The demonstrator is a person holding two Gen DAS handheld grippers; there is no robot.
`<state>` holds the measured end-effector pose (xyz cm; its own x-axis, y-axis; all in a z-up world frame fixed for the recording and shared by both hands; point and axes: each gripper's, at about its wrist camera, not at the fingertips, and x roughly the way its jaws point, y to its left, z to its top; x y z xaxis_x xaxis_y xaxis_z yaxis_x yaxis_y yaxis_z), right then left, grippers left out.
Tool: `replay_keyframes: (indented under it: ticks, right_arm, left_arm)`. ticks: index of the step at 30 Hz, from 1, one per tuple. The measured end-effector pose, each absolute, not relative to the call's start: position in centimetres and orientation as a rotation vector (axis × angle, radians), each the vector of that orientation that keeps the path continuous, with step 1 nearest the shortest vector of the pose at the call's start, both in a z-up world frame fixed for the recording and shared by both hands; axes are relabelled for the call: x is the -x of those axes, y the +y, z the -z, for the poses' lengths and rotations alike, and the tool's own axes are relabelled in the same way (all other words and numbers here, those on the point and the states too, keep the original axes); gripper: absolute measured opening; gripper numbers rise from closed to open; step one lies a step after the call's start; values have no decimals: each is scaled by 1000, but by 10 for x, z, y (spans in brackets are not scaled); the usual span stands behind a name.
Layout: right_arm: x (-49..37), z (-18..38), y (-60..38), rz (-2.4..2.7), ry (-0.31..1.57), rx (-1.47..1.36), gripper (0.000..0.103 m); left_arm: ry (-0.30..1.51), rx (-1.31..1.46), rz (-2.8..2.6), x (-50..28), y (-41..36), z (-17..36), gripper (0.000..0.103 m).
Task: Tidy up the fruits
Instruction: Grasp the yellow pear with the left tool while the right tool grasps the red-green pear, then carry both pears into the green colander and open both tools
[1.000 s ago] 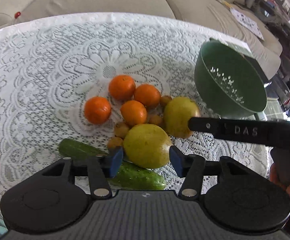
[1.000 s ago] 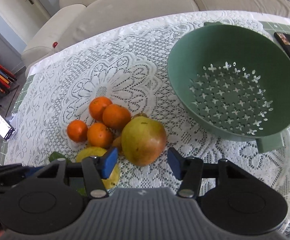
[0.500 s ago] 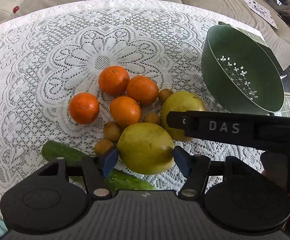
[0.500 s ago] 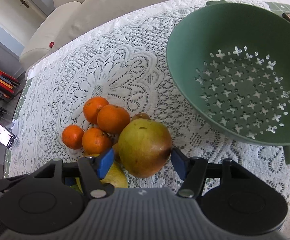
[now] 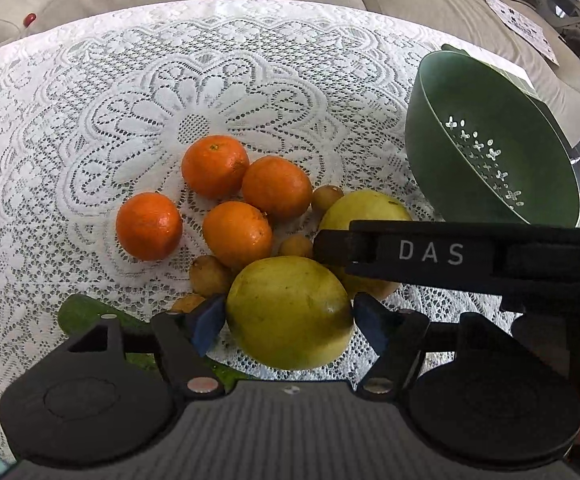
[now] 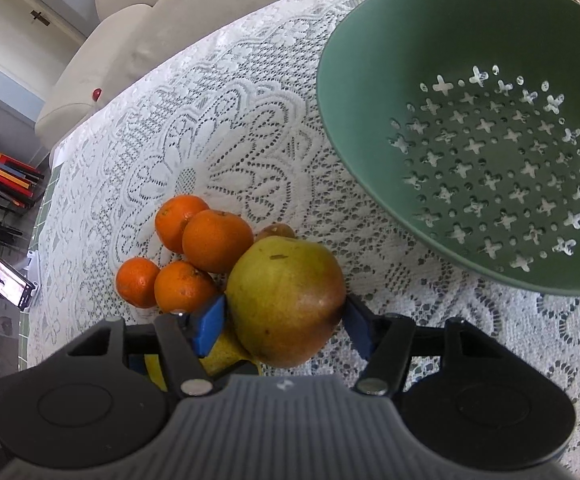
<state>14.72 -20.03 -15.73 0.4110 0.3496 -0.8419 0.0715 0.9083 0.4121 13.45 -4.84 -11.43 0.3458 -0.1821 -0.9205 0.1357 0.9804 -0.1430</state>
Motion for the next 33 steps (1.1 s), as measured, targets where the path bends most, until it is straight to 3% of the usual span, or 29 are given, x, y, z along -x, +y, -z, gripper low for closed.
replay_keyframes:
  ticks: [12, 33]
  right_arm:
    - [-139, 141, -201, -210, 1107, -369, 60]
    - [-116, 54, -225, -276, 952, -260, 60]
  left_arm:
    - [1181, 5, 228, -126, -48, 110, 79]
    - [1099, 139, 183, -109, -29, 42, 79]
